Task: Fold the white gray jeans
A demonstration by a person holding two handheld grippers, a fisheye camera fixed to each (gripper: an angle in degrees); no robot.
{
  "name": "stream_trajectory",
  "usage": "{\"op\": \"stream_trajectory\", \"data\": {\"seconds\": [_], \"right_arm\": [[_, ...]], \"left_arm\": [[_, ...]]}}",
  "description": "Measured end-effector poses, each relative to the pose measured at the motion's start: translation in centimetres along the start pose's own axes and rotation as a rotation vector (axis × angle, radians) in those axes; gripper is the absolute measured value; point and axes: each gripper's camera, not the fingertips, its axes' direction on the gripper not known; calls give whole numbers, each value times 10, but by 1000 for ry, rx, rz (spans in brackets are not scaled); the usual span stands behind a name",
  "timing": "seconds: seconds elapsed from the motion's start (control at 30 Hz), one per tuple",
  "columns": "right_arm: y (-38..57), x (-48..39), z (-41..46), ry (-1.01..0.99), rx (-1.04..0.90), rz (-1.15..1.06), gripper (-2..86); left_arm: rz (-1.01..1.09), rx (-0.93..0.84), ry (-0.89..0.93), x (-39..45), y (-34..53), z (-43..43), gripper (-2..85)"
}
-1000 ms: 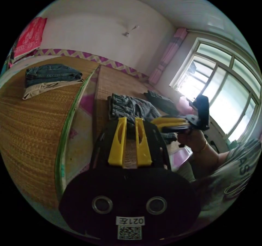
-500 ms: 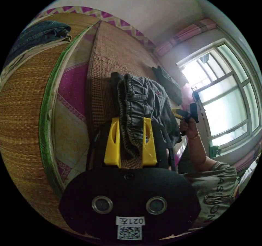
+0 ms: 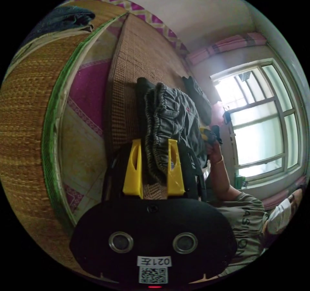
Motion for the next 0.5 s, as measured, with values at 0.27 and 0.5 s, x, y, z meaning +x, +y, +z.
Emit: {"op": "stream_trajectory", "data": {"seconds": [0.27,0.5], "right_arm": [[-9,2,-14,-154,15,-21,55],[-47,-59,-125,-61,157,-206,56]], "left_arm": [[16,135,124,32,-7,-16,41],[217,153,174,157,-90,9,41]]}}
